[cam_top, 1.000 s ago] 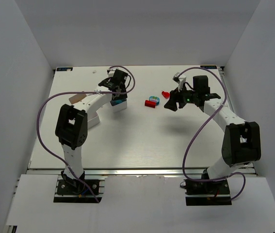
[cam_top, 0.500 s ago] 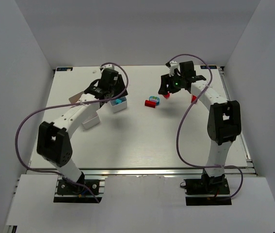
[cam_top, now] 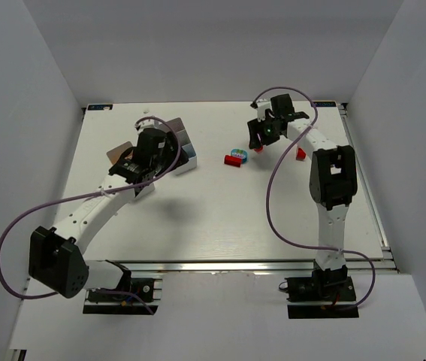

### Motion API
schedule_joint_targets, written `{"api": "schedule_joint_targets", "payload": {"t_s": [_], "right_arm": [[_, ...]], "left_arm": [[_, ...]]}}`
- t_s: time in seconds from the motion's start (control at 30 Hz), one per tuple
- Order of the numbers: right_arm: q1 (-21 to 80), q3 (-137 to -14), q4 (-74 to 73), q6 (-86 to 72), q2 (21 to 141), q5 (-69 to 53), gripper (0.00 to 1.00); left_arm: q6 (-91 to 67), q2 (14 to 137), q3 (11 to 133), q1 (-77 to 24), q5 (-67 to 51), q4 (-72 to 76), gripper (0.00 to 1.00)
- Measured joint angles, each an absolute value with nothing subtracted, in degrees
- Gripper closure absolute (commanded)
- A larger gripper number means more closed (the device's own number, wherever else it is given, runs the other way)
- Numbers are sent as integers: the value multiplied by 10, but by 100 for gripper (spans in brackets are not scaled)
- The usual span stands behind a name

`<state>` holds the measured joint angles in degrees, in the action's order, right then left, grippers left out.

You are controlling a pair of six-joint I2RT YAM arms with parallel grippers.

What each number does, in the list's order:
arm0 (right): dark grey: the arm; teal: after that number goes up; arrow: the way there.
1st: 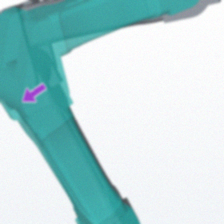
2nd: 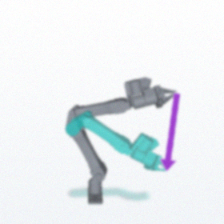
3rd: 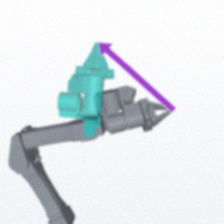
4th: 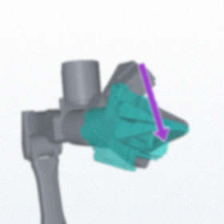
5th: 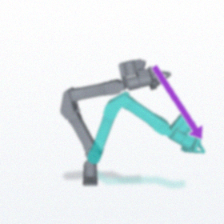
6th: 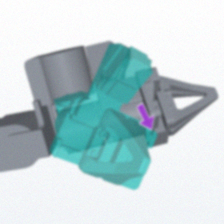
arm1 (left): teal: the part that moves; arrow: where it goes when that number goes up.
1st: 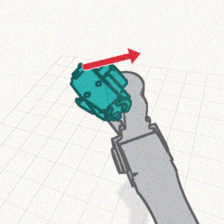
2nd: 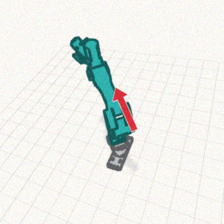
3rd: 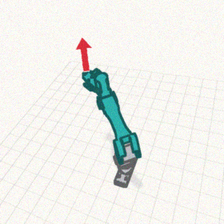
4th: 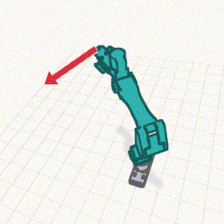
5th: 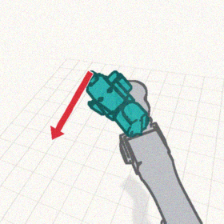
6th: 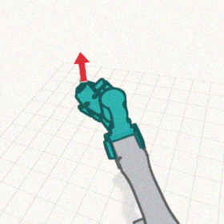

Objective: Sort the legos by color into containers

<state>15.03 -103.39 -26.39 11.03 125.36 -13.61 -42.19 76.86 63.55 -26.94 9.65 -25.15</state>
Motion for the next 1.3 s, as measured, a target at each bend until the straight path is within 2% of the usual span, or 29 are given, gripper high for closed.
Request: {"api": "schedule_joint_targets", "payload": {"t_s": [0.23,0.37,0.57,0.7,0.8,0.83,0.87,0.9,1.07,1.3], "right_arm": [[161,-1059,-338,262,1253,-321,25],[171,-1065,-364,397,1253,-337,19],[170,-1097,-415,543,1260,-308,20],[170,-1173,-414,507,1291,-316,22],[172,-1179,-401,441,1294,-338,22],[173,-1178,-400,422,1295,-345,21],[175,-1176,-399,409,1295,-350,13],[178,-1174,-401,397,1296,-354,11],[211,-1138,-401,387,1297,-357,10],[244,-1094,-385,394,1298,-291,11]], "left_arm": [[-448,743,599,-269,97,-239,22],[-453,732,589,-269,99,-240,22],[-464,696,566,-269,101,-244,22],[-474,678,550,-269,102,-243,22],[-480,672,541,-269,104,-244,22],[-481,670,539,-269,105,-244,22],[-482,670,539,-269,105,-244,22],[-483,670,539,-269,105,-244,22],[-486,670,539,-269,105,-244,22],[-493,661,528,-269,105,-244,21]]}}
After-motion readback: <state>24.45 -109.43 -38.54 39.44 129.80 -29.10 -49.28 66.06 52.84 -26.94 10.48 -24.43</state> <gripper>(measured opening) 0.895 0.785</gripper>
